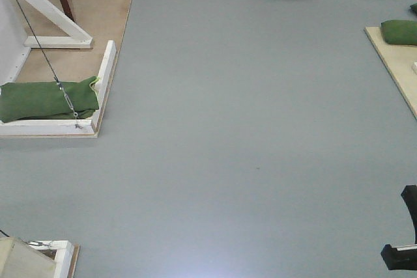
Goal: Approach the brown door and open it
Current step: 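Drive the base forward across the grey floor toward the brown door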
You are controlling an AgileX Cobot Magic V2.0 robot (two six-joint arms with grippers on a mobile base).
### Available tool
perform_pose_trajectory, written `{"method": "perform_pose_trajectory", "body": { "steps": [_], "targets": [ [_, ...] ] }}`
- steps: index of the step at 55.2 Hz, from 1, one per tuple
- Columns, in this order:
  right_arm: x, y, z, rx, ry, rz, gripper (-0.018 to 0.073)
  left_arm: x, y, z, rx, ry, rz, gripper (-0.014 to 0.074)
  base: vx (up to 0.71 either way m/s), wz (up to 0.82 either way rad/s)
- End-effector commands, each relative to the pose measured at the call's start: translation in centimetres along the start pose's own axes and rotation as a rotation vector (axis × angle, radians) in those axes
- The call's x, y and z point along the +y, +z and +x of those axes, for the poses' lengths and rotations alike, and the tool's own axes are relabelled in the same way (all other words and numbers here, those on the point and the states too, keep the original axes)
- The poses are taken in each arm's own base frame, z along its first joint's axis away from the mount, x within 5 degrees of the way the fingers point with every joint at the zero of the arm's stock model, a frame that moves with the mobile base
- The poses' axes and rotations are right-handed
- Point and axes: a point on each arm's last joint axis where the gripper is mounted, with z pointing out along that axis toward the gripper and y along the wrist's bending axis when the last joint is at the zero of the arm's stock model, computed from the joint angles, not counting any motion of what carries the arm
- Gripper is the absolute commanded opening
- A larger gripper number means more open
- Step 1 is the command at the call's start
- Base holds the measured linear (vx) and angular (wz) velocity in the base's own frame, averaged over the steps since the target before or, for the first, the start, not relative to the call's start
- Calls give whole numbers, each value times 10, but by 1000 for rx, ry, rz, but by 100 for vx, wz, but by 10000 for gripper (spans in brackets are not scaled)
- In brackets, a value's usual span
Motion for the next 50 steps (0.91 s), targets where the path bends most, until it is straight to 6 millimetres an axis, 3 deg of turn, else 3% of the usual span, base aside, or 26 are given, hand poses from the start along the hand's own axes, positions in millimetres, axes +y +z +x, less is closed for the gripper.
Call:
{"method": "perform_pose_trajectory", "body": {
  "steps": [1, 50],
  "targets": [
    [0, -1, -7, -91, -12, 6, 0, -3, -3, -14, -109, -11, 25, -4, 0, 0],
    [0, -1, -7, -92, -12, 6, 0, -3, -3, -14, -109, -11, 25, -4, 0, 0]
  ]
}}
